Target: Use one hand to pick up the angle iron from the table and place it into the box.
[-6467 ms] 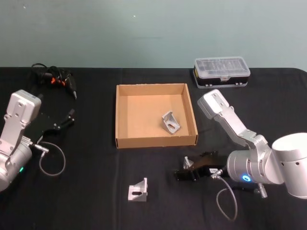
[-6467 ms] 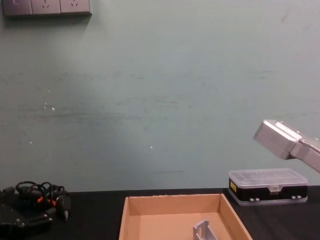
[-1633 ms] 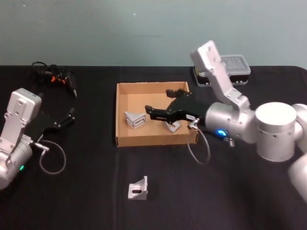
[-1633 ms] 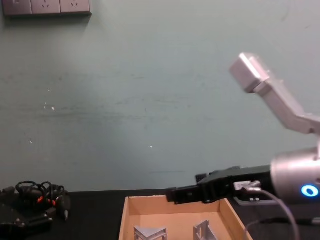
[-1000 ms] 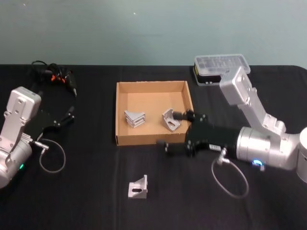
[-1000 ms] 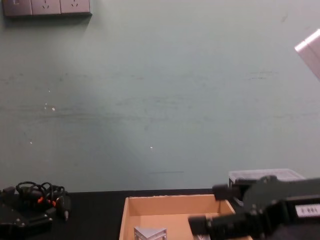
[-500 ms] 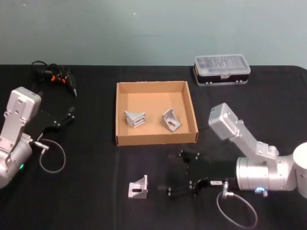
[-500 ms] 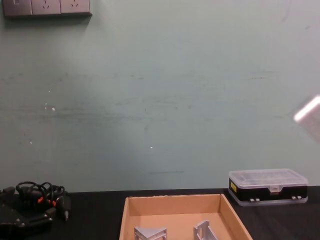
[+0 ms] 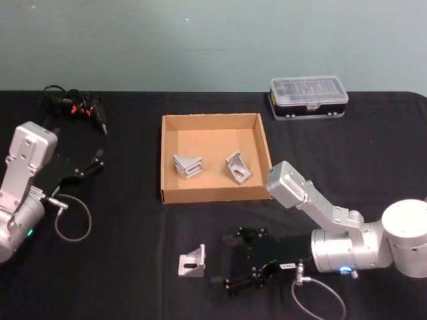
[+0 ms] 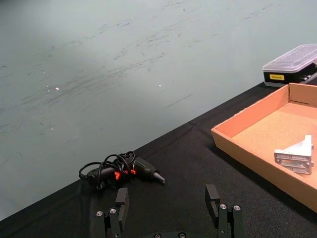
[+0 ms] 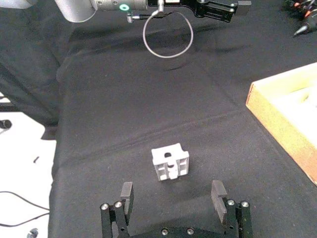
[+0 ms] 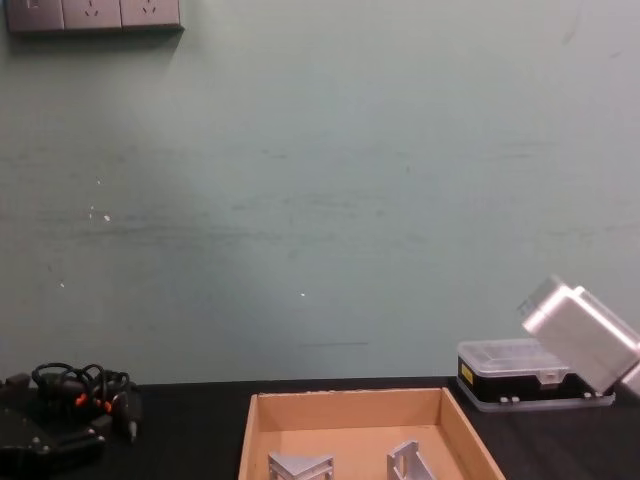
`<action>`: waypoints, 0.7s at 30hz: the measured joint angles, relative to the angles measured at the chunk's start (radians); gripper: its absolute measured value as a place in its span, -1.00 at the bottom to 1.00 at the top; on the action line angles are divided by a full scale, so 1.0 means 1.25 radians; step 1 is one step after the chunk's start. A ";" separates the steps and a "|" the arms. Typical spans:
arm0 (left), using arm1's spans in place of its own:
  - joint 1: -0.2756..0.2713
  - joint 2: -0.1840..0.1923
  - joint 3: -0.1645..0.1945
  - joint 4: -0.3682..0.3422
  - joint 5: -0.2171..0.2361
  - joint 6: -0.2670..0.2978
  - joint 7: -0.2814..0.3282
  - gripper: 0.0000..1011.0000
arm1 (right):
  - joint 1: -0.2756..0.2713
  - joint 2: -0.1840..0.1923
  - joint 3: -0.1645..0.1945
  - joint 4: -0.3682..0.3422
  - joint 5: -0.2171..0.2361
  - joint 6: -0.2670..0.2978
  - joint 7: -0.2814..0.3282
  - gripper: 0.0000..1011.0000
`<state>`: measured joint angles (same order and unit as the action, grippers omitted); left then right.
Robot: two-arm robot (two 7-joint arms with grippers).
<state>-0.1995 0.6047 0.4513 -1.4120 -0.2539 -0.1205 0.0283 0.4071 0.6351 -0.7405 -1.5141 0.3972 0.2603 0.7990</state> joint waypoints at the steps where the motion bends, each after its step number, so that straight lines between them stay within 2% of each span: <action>1: 0.000 0.000 0.000 0.000 0.000 0.000 0.000 1.00 | 0.006 -0.006 -0.006 0.011 -0.001 -0.004 0.002 0.99; 21: 0.000 0.000 0.000 0.000 0.000 0.000 0.000 1.00 | 0.081 -0.075 -0.059 0.114 -0.013 -0.037 0.037 0.99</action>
<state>-0.1995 0.6047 0.4514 -1.4119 -0.2539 -0.1205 0.0283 0.5088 0.5418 -0.8146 -1.3716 0.3811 0.2138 0.8457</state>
